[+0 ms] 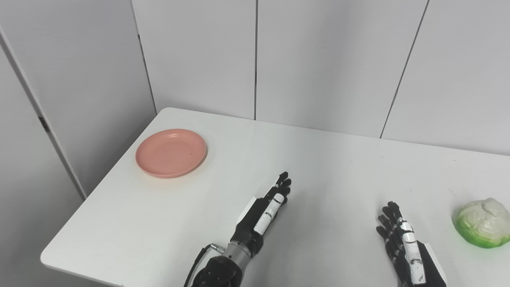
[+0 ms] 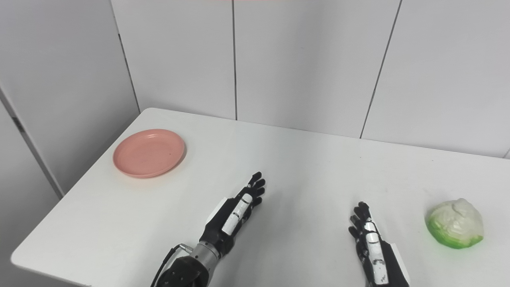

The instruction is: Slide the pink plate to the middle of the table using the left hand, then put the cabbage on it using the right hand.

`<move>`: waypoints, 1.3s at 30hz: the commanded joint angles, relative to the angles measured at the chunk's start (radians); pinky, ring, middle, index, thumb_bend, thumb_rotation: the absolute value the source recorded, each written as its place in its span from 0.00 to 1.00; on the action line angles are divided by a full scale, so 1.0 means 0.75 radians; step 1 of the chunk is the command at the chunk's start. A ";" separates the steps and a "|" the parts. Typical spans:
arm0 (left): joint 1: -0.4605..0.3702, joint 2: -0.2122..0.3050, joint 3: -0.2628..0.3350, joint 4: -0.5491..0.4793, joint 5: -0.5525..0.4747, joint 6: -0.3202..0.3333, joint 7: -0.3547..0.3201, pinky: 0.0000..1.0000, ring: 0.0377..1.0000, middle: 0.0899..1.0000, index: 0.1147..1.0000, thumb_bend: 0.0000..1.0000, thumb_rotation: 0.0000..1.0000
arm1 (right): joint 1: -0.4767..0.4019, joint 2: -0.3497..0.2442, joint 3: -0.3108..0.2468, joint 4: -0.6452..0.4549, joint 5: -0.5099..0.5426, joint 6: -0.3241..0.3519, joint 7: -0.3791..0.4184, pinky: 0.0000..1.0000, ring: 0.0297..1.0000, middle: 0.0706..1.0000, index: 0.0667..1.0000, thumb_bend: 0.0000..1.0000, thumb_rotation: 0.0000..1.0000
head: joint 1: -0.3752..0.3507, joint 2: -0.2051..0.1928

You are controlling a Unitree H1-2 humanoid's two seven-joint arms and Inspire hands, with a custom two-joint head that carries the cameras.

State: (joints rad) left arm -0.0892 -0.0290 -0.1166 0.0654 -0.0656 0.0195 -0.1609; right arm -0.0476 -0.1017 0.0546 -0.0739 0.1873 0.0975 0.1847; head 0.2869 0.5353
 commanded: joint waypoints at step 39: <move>-0.469 0.251 0.445 -0.404 -0.251 0.448 0.129 0.88 0.88 0.87 0.85 0.45 0.97 | -0.021 -0.007 -0.021 -0.018 0.021 0.039 0.009 1.00 1.00 1.00 1.00 0.21 1.00 | 0.092 0.002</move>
State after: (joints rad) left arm -0.3898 0.1334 0.2014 -0.2395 -0.2525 0.3801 -0.0797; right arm -0.0500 -0.1032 0.0473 -0.0750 0.1979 0.1070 0.1879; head 0.3528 0.5384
